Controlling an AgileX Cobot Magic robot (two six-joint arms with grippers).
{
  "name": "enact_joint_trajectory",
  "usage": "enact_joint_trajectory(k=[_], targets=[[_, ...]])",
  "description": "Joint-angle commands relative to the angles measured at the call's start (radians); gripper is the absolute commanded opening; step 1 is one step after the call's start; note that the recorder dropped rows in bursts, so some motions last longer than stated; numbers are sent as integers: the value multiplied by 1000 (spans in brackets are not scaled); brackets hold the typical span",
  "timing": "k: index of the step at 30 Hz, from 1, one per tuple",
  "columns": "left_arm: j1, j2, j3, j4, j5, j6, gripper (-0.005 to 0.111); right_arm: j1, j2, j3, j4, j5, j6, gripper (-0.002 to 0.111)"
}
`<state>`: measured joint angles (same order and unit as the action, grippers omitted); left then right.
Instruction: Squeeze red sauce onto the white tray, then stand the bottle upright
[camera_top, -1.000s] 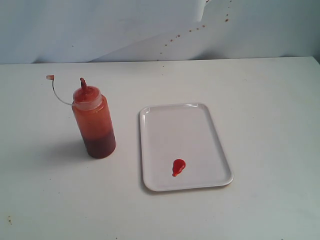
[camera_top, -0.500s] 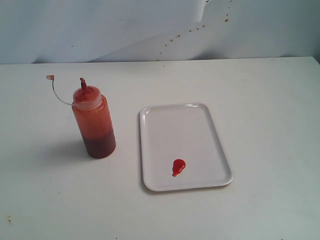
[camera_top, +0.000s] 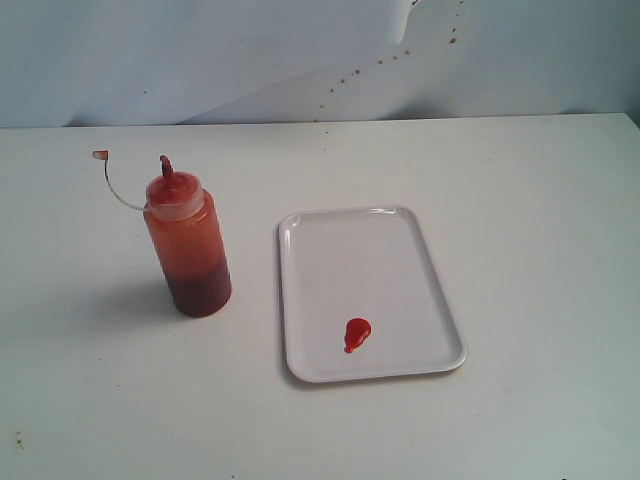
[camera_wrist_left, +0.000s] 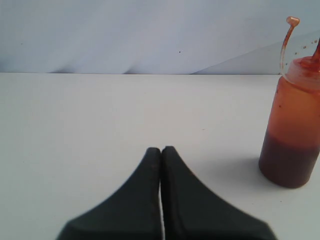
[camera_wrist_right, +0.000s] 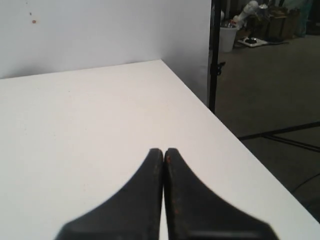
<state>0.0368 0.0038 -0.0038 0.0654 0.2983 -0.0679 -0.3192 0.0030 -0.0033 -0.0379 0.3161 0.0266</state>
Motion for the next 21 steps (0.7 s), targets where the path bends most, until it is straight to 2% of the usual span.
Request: enact_joint_trajectory(k=[1, 15, 19, 21], targets=[[4, -4, 4, 4, -10, -5, 0, -8, -3, 3, -8, 16, -12, 0], [4, -4, 4, 4, -10, -5, 0, 13, -3, 3, -3, 18, -10, 0], [4, -4, 4, 4, -10, -2, 0, 113, -3, 3, -3, 30, -10, 0], [4, -4, 4, 4, -10, -3, 0, 207, -3, 3, -1, 30, -10, 0]])
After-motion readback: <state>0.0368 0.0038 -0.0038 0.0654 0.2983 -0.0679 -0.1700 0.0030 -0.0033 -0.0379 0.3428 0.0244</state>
